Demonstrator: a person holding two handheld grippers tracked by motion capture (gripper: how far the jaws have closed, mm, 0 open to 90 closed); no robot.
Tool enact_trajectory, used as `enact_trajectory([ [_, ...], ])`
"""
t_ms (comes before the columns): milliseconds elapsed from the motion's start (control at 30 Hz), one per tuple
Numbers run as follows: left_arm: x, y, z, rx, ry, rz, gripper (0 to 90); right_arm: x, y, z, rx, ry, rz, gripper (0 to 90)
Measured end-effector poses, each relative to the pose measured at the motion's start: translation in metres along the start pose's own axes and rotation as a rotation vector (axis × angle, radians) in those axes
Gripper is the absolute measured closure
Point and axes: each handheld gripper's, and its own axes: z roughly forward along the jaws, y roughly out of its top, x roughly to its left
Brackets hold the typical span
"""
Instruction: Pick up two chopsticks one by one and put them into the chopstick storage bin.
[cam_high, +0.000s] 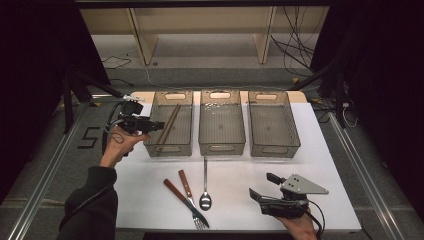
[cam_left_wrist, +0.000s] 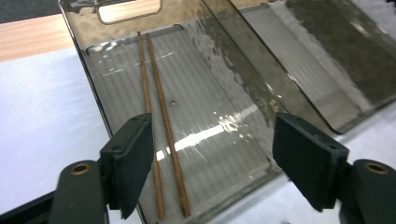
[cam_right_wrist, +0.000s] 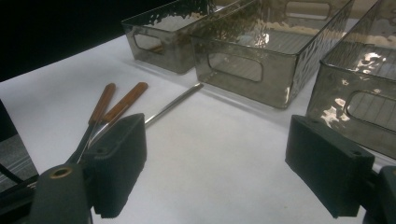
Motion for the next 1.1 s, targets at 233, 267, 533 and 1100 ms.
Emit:
enact_trajectory([
  [233,-0.011,-0.025,-0.013,-0.032,-0.035,0.007,23.6,0.001,0.003,0.003,0.001,0.015,0.005,21.2],
  [267,-0.012,-0.029,-0.015,-0.040,-0.040,0.004,23.1,0.002,0.004,0.004,0.002,0.017,0.005,21.2],
  [533,-0.024,-0.059,-0.026,-0.098,-0.086,0.003,22.1,0.004,0.011,0.012,0.013,0.032,-0.004,22.5],
  [1100,-0.038,-0.110,-0.033,-0.151,-0.113,0.014,20.0,0.007,0.031,0.049,0.052,0.100,-0.033,26.7],
])
